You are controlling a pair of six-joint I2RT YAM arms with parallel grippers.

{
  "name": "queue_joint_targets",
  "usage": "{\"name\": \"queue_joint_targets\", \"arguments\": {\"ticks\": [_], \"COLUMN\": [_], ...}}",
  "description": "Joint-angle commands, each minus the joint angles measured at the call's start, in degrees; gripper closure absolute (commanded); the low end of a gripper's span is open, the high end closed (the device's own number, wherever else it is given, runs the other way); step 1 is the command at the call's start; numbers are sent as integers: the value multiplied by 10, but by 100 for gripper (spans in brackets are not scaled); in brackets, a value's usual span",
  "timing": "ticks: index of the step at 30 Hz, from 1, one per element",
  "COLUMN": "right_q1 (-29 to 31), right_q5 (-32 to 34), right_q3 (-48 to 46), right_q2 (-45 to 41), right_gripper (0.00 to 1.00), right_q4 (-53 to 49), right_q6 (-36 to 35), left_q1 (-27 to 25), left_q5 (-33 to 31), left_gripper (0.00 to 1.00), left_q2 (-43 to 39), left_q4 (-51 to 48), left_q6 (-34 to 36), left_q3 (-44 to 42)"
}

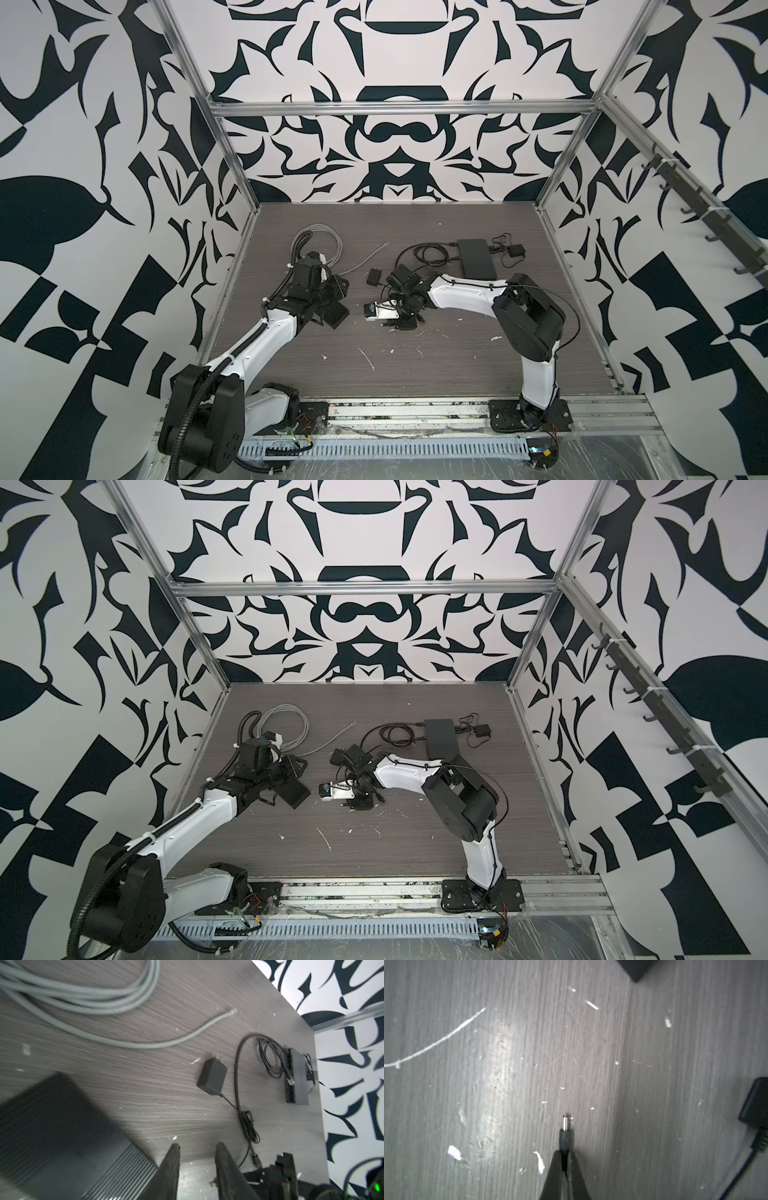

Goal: Insert the plug into the switch port

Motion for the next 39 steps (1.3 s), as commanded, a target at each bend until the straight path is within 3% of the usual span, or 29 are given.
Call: {"name": "queue_joint_targets", "arguments": {"ticks": [1, 15, 39], "right_q1": [-19, -47, -62], "right_q5": [-35, -83, -82], "right_q3": [-16, -50, -55], "right_q2": [-44, -57, -48], "right_gripper": [100, 100, 100], "right_q4": [34, 113, 148], "right_q6": [25, 57, 77], "left_q1": [-9, -57, -93], "left_q5": [75, 164, 180], "left_gripper": [67, 67, 68], "left_q2": [13, 214, 274], "left_q4": [59, 359, 437], "left_q6": [-45, -196, -233], "left_q3": [-34, -74, -78]}}
